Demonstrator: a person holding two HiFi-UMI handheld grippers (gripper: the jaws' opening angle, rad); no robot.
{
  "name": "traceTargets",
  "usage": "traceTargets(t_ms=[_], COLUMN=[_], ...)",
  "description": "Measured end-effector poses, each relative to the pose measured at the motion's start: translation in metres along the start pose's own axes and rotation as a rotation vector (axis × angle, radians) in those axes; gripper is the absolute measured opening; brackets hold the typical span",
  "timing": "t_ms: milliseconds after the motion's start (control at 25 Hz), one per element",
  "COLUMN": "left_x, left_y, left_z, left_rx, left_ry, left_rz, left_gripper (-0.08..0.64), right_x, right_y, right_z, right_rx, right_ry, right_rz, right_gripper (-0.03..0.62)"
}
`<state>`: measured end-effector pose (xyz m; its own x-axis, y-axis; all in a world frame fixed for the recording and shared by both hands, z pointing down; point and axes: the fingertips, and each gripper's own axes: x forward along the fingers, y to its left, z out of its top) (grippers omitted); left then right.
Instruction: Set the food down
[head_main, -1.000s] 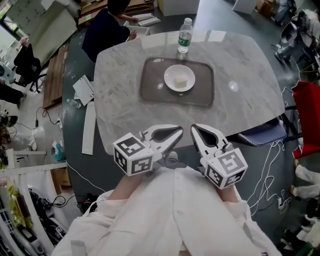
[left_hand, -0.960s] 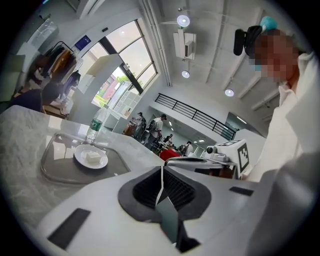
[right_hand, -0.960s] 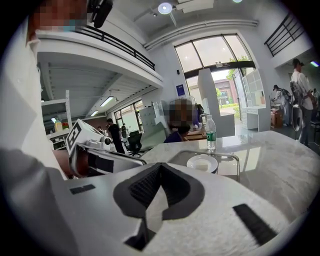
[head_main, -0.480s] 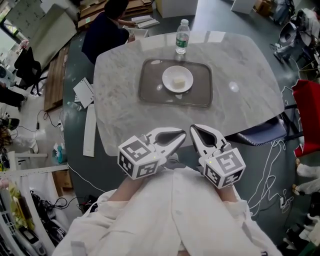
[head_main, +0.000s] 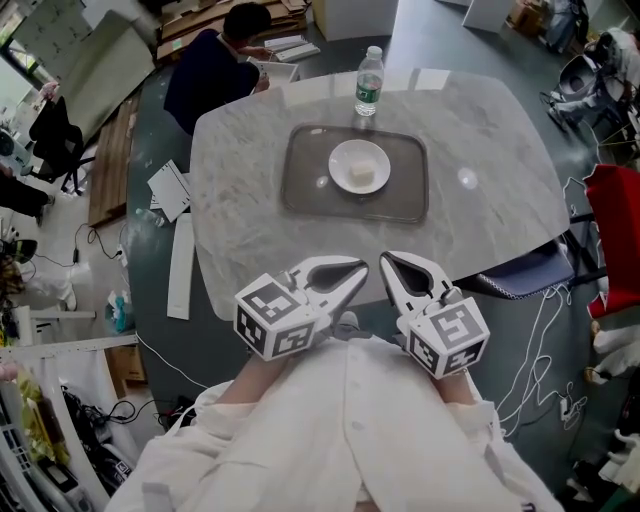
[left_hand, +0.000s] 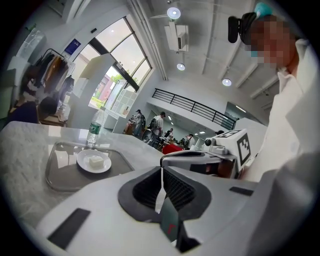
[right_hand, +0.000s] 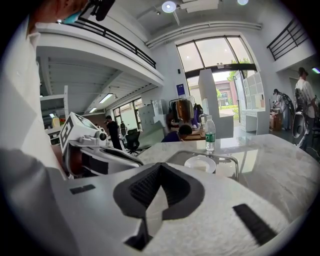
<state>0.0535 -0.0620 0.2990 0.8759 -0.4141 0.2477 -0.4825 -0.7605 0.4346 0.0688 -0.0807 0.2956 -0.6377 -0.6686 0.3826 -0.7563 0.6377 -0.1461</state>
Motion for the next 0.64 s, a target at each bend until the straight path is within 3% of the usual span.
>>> traceTargets(t_ms=[640], left_x=[0.0], left_y=[0.021], left_z=[0.003], left_rx=[-0.001], left_ry=[0.016], left_rz=[0.025], left_gripper=[0.023], right_x=[0.013], right_y=[-0.007], right_z=[-0.001], right_rx=[-0.007], right_ry=[0.034], right_rz=[-0.013], right_gripper=[0.002])
